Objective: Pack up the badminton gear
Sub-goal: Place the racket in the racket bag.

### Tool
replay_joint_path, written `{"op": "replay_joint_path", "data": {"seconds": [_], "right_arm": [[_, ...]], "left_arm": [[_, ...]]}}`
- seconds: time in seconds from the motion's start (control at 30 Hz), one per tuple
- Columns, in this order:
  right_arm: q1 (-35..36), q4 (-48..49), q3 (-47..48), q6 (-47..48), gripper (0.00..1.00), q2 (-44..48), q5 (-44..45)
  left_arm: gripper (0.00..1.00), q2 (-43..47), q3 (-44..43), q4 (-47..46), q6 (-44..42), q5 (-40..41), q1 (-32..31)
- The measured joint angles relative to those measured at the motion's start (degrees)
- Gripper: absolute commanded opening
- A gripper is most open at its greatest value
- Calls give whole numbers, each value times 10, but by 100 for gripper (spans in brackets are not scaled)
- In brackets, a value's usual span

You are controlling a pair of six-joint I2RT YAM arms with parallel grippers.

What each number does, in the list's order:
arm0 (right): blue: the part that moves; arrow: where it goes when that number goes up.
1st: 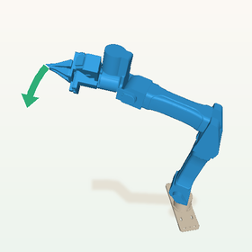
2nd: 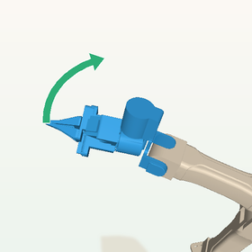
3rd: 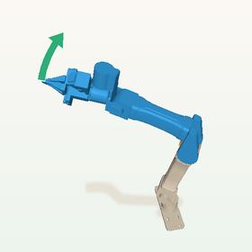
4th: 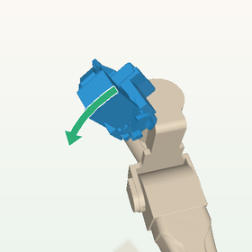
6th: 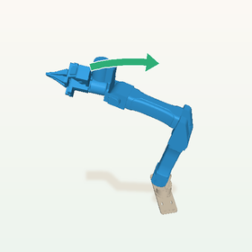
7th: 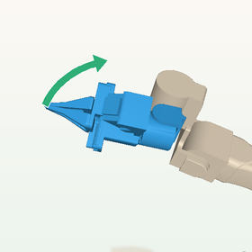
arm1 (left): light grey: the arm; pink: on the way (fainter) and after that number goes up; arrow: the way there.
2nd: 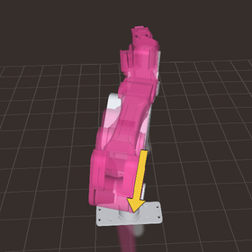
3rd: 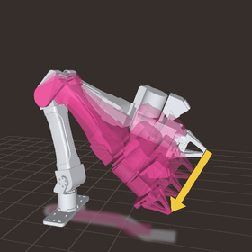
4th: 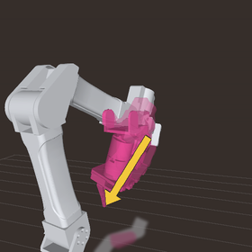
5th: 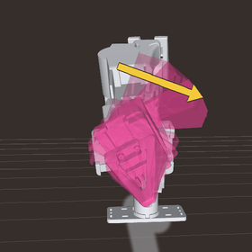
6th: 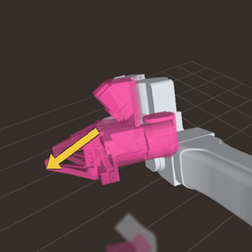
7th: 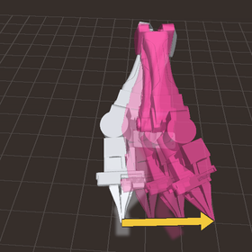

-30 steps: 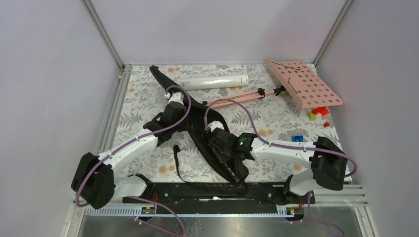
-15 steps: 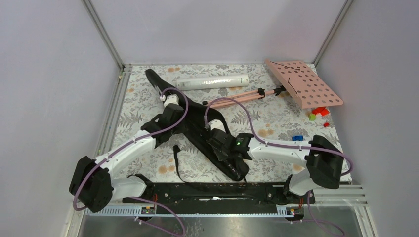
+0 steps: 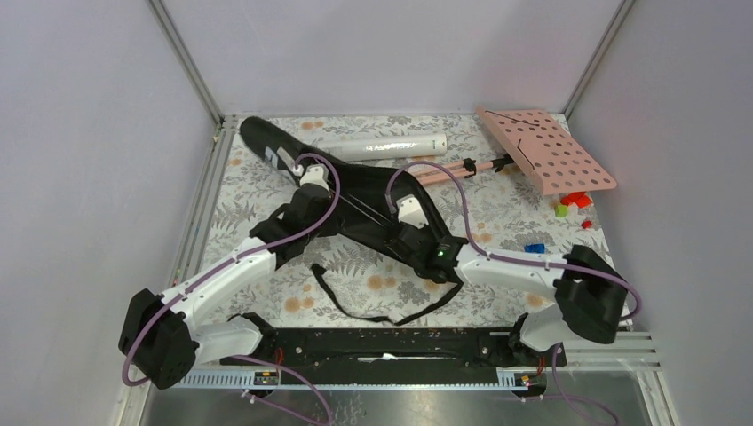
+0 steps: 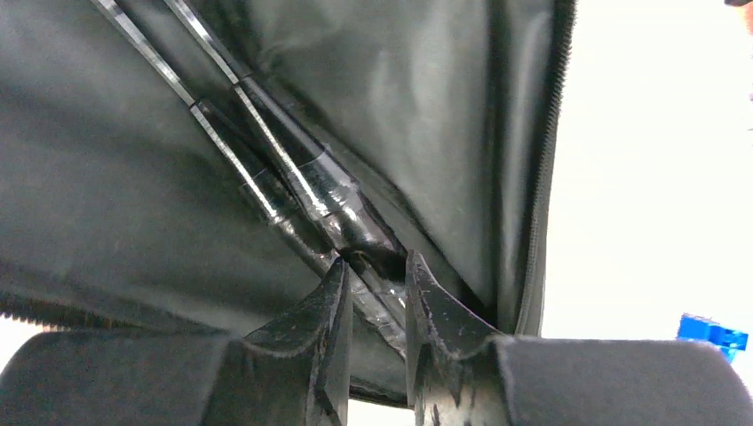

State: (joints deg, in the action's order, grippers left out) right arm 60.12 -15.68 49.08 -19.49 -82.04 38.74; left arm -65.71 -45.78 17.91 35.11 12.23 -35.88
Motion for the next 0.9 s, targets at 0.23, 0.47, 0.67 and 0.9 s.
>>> {"op": "replay_joint_path", "data": {"seconds": [0.23, 0.47, 0.67, 0.9], "right_arm": [[-38, 98, 38, 9, 0, -49, -15], [-44, 256, 50, 19, 0, -68, -173], [-45, 289, 23, 24, 36, -79, -249], [-70, 260, -63, 63, 100, 81, -294]], "left_arm": [[0, -7, 5, 27, -1, -58, 0], [0, -35, 5, 25, 4, -146, -13], [0, -23, 27, -4, -11, -151, -14], [0, 97, 191, -122, -50, -165, -14]]}}
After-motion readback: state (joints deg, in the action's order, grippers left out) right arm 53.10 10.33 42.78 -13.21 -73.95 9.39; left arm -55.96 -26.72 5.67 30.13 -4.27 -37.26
